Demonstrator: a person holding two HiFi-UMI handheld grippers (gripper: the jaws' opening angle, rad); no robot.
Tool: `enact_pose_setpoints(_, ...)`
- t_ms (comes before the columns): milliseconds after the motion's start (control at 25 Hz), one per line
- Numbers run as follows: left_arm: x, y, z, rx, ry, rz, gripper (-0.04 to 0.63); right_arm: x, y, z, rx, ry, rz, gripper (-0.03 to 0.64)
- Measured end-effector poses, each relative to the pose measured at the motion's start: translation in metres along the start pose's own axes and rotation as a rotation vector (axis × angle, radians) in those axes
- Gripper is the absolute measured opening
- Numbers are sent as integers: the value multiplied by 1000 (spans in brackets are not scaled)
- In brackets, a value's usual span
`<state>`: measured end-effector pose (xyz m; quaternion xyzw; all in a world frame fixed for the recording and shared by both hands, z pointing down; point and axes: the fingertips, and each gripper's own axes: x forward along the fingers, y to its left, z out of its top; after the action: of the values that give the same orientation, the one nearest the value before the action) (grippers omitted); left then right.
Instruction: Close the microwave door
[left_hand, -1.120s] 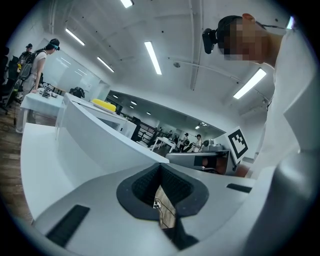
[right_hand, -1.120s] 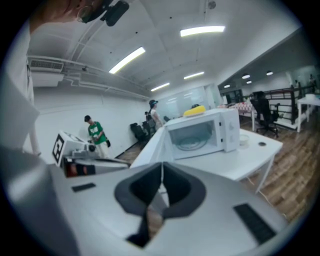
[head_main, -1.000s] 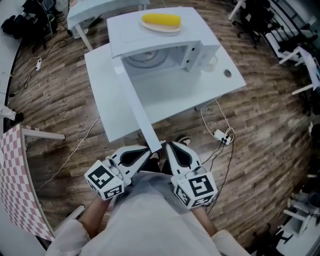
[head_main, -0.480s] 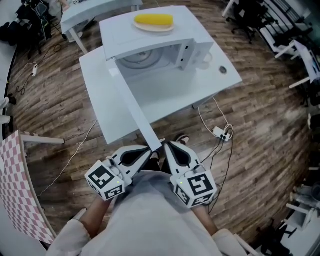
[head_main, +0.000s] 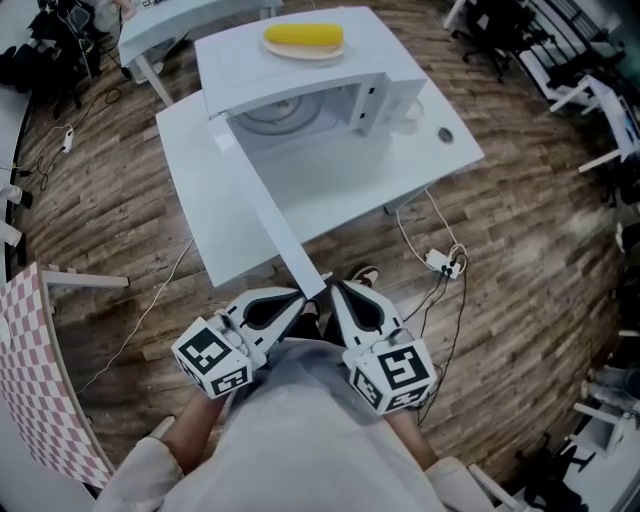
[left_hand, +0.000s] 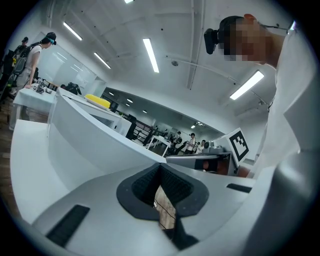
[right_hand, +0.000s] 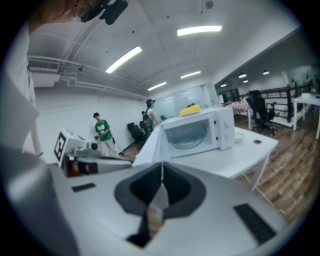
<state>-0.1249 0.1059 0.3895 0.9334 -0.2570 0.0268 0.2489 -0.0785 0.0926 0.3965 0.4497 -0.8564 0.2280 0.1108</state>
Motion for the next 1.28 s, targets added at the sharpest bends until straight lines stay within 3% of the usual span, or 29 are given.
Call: enact_pose_setpoints(1280, 38, 2, 12, -27, 5, -56, 18, -4, -32, 7, 34, -8, -43, 24)
